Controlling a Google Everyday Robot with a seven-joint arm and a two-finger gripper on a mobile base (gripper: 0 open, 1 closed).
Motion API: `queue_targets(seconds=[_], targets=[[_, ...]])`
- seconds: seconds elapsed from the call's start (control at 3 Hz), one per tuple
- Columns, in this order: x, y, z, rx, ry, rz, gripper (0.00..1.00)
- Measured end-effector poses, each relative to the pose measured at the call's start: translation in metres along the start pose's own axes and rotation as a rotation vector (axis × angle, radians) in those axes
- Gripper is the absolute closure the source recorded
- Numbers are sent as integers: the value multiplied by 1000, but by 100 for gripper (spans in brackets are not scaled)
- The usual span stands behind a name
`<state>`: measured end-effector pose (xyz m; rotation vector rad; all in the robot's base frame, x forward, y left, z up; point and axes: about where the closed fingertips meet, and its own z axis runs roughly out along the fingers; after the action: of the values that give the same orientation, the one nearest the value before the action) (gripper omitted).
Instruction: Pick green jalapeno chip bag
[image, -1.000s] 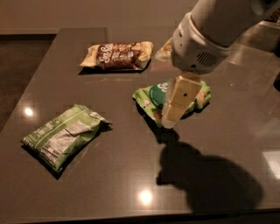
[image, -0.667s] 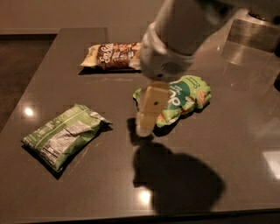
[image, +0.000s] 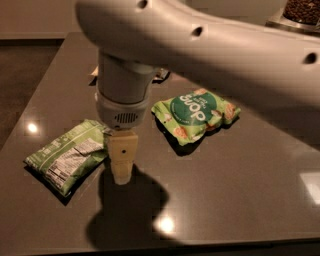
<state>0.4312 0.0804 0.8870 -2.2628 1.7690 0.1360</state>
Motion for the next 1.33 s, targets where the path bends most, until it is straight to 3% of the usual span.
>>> queue_targets(seconds=[0.67,1.0,1.33], targets=[[-34,-16,51,-93,46,-36,0],[-44,-20,60,-126,45,-32,17],[-54,-24,50,-127,19,-35,41]])
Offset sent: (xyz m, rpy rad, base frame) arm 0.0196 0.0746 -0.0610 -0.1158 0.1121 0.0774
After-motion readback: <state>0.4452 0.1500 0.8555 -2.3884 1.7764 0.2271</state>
